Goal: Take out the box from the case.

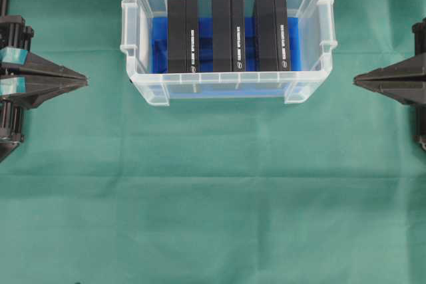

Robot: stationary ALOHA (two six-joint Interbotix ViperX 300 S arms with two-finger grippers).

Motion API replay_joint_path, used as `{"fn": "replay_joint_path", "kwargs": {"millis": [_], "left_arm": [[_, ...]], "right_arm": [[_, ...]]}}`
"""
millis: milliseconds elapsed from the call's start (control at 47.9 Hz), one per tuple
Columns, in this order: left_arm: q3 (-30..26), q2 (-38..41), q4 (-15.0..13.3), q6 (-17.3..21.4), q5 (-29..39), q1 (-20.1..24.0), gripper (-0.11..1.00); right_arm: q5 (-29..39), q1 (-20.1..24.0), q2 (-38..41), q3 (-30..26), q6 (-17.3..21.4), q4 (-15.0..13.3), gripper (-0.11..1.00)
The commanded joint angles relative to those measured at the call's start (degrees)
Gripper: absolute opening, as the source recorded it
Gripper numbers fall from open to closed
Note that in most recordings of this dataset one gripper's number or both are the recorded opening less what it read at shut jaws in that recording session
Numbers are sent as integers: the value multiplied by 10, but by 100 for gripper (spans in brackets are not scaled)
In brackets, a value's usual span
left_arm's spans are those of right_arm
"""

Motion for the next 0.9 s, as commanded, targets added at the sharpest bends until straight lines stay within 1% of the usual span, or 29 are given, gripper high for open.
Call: {"fn": "replay_joint_path", "kwargs": {"millis": [0,230,438,522,626,730,876], "left_arm": [[-20,-1,7,-4,4,-4,1],[-29,-4,6,-21,33,-5,1],[-36,-4,6,-24,37,-5,1],[-48,-5,6,-24,43,-5,1],[-75,-6,6,-25,69,-5,1],[-105,-5,7,-36,105,-6,1],[-147,-6,6,-47,163,-6,1]], "right_arm": [[-1,0,4,-10,4,1,0],[101,-1,3,-40,9,1,0],[120,-2,-2,-61,18,4,0],[137,-2,-4,-85,31,4,0],[186,-3,-6,-125,44,4,0],[227,-2,-6,-160,47,4,0],[264,-3,-4,-210,47,1,0]]}}
